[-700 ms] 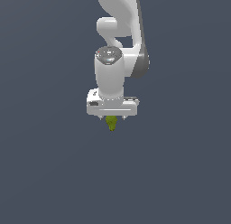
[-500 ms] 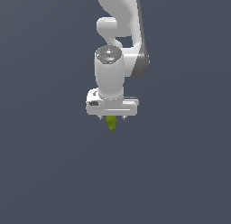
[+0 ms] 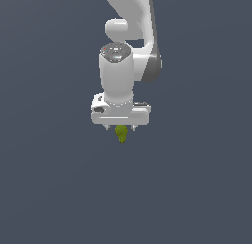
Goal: Pick up the object and move it to a goal position.
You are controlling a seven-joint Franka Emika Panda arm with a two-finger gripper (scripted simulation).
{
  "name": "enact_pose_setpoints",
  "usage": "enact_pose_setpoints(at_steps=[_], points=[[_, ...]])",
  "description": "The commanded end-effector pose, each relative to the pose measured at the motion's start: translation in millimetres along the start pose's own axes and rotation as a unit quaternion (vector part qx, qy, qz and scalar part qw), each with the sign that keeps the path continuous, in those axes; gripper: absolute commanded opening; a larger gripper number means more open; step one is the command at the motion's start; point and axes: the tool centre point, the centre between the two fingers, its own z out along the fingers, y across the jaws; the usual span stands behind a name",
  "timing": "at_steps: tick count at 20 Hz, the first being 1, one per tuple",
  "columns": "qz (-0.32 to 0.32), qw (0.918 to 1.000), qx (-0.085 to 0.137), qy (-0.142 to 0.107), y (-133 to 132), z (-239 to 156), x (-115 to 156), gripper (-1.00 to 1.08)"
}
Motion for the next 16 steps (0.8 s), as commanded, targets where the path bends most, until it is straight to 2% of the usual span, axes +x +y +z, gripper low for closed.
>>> enact_pose_setpoints(at_steps=[1,8,16], points=[[0.001,1.0000,0.000,-0.001,0.0,1.7,-1.1,1.00],[0.025,0.9997,-0.001,-0.007,1.6,22.1,-16.0,1.00],[0.082,0.9964,-0.004,-0.022,6.3,67.0,-55.7,1.00]])
